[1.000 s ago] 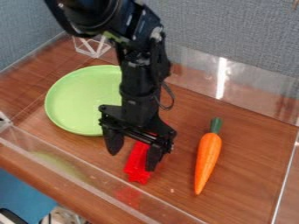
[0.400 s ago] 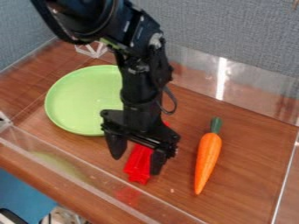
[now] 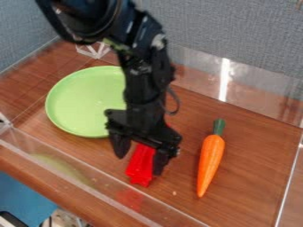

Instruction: Put the red object on the green plate

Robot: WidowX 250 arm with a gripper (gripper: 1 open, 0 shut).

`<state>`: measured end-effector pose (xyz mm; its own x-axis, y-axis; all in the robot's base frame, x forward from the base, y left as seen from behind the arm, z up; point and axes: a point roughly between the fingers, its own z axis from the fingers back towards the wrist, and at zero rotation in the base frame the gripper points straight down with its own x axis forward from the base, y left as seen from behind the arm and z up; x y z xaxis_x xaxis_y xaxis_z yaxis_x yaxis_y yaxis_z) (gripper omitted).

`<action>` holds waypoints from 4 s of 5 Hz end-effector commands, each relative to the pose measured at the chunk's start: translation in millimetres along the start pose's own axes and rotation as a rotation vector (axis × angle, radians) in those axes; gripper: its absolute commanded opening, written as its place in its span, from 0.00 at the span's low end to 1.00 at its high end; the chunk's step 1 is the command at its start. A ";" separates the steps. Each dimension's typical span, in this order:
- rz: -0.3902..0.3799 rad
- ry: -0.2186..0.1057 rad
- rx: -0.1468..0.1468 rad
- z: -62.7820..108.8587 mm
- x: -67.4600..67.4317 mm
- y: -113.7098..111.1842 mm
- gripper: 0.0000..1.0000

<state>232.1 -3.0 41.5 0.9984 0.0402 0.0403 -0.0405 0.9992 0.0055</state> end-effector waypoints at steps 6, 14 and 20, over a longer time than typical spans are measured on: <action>0.000 -0.022 0.023 1.0 9.4 0.0 1.00; 0.033 -0.221 -0.062 128.3 62.9 -21.9 0.00; 0.139 -0.228 -0.046 138.5 78.0 -33.5 0.00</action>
<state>301.4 -34.4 168.6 0.9610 0.1772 0.2122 -0.1704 0.9841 -0.0503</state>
